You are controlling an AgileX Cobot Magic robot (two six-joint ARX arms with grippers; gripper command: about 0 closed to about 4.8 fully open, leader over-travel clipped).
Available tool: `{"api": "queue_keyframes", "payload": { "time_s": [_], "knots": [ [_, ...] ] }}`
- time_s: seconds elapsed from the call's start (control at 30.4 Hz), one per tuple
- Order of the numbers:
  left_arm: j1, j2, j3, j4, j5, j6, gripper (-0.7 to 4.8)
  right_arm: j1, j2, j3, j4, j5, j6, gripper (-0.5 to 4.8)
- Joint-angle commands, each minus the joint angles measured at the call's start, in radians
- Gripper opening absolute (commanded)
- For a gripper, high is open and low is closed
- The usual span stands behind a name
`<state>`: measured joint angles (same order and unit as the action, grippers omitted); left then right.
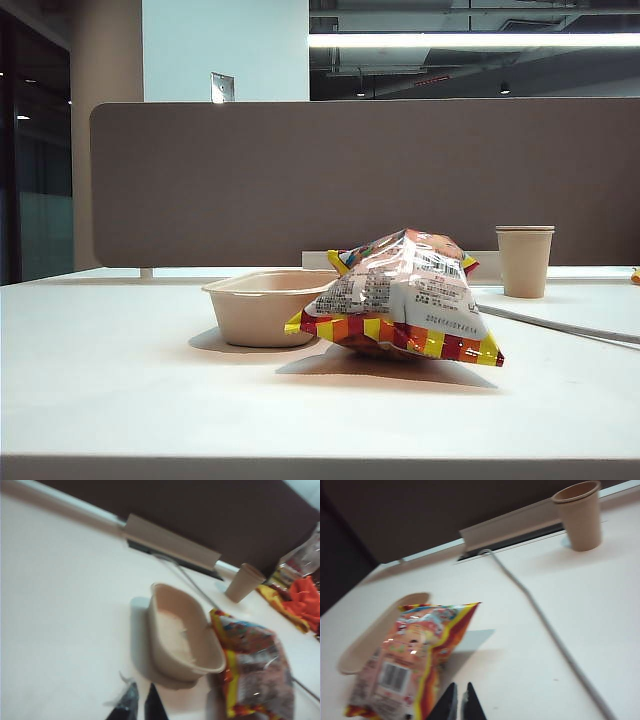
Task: Pick up a bag of chips and put them in the box.
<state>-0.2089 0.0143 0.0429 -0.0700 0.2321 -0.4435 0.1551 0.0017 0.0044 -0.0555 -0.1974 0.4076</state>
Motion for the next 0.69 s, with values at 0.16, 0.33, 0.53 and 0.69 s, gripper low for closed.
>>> {"api": "queue_keyframes", "payload": {
  "time_s": [0.16, 0.33, 0.53, 0.69],
  "knots": [
    [0.000, 0.000, 0.186, -0.019, 0.035, 0.024, 0.27, 0.002, 0.001, 0.019, 0.113, -0.097, 0.128, 0.27],
    [0.000, 0.003, 0.331, -0.161, 0.039, 0.102, 0.28, 0.002, 0.001, 0.095, 0.057, -0.119, 0.137, 0.36],
    [0.000, 0.071, 0.508, -0.333, 0.070, 0.122, 0.76, 0.001, 0.002, 0.284, -0.145, -0.039, 0.027, 0.35],
    [0.000, 0.206, 0.646, -0.430, 0.164, 0.122, 1.04, 0.001, 0.010, 0.433, -0.242, 0.065, -0.021, 0.35]
  ]
}}
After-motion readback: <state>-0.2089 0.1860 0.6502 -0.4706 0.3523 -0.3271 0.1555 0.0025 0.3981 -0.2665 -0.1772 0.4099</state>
